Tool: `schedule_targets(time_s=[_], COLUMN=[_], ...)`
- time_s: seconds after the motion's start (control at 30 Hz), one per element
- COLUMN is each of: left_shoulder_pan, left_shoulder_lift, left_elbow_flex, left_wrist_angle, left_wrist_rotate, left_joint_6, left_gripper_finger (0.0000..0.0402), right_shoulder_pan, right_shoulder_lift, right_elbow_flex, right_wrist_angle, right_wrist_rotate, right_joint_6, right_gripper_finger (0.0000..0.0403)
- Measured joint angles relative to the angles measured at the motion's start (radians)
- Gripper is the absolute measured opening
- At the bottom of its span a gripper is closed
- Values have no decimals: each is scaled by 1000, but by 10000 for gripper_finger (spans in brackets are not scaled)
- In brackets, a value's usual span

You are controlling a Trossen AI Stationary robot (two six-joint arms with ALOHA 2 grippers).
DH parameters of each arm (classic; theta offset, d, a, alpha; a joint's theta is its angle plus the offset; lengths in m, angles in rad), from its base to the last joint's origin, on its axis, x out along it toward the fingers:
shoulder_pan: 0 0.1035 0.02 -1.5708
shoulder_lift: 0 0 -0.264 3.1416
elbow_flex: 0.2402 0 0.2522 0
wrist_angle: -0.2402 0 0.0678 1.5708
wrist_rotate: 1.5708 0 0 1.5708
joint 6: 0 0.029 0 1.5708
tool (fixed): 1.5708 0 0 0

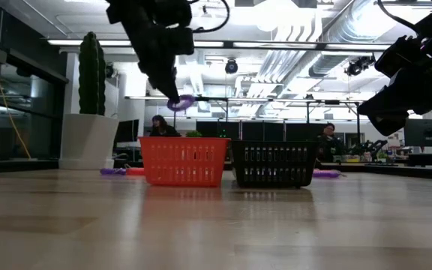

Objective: Sort spring keychains
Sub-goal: Put the violet spring keychain into the orange bin

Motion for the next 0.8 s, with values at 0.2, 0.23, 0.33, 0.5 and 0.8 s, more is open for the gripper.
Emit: schedule_targets(time_s=[0.2,0.23,0.33,0.5,0.8], left_shoulder_pan=[-64,-73,-101,-144,-185], left_shoulder_lift=[69,76,92,112,160], left_elbow_flex=[0,0,0,-1,-1], left_wrist_angle=[5,2,-6,-10,26], left_wrist_rotate=[-1,-1,-1,49,19], left_joint_6=[15,15,15,14,20], left_gripper_finger=[22,22,22,22,22], right_shoulder_pan=[0,0,0,0,0], right_shoulder_lift=[0,0,0,0,0], right_elbow_flex=[0,0,0,0,0], right_wrist_angle=[0,0,0,0,0], right_wrist_rotate=[0,0,0,0,0], right_joint_6=[0,0,0,0,0], right_gripper_finger=[12,12,12,12,12])
